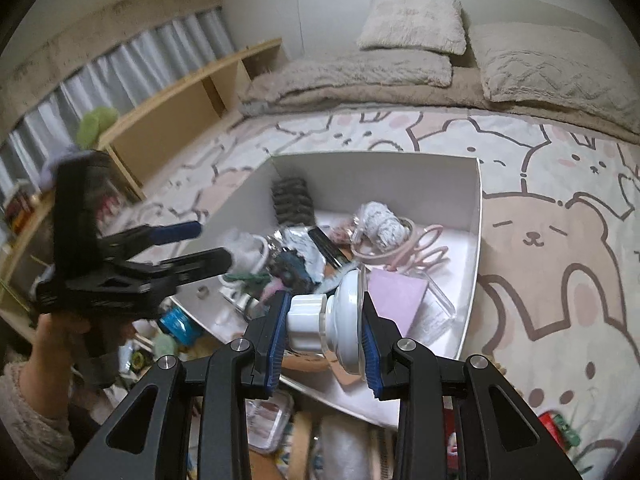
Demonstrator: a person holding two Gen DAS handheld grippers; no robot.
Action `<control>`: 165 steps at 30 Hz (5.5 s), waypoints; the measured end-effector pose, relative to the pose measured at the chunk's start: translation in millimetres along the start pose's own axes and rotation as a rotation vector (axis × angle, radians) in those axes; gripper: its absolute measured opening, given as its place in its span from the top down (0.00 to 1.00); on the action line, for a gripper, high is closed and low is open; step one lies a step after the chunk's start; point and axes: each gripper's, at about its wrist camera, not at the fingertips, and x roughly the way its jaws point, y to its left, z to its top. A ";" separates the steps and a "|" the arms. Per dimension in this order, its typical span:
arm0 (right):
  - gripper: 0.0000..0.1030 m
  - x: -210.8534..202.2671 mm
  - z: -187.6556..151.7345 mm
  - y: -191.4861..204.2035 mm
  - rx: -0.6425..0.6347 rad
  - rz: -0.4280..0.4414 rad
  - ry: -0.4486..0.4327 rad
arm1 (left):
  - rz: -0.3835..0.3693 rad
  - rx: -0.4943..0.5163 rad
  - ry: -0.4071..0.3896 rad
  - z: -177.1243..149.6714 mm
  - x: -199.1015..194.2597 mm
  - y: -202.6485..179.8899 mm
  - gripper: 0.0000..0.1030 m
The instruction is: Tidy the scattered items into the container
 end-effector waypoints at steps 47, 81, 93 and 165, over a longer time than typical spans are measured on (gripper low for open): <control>0.67 -49.3 -18.9 39.7 -0.066 -0.149 -0.047 | 0.028 0.050 -0.155 -45.6 -78.9 -23.2 0.05; 0.03 -132.1 -84.8 86.6 -0.147 -0.235 -0.444 | 0.087 0.063 -0.327 -76.5 -154.6 -45.2 0.00; 0.00 -127.9 -103.8 90.5 -0.174 -0.290 -0.476 | 0.103 0.044 -0.343 -94.4 -161.0 -49.6 0.00; 0.00 -129.4 -140.2 83.7 -0.182 -0.337 -0.479 | 0.153 0.096 -0.364 -139.7 -163.4 -57.7 0.00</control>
